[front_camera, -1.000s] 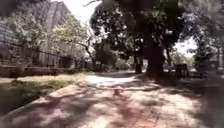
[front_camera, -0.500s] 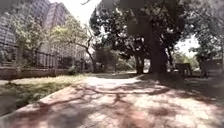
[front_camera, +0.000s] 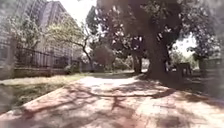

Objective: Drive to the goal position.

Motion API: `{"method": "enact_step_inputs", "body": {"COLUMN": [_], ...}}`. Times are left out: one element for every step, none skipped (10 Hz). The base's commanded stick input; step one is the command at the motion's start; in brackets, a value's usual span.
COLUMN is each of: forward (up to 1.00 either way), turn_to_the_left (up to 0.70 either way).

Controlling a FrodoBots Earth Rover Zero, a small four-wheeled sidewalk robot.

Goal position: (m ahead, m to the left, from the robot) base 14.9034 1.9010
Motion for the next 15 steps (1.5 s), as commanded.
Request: {"method": "enact_step_inputs", "body": {"forward": [0.7, 0.7, 0.7, 0.7, 0.7, 0.7, 0.7, 0.7, 0.7, 0.7, 0.7, 0.7, 0.7, 0.7, 0.7], "turn_to_the_left": [0.0, 0.0, 0.0, 0.0, 0.0, 0.0, 0.0, 0.0, 0.0, 0.0, 0.0, 0.0, 0.0, 0.0, 0.0]}}
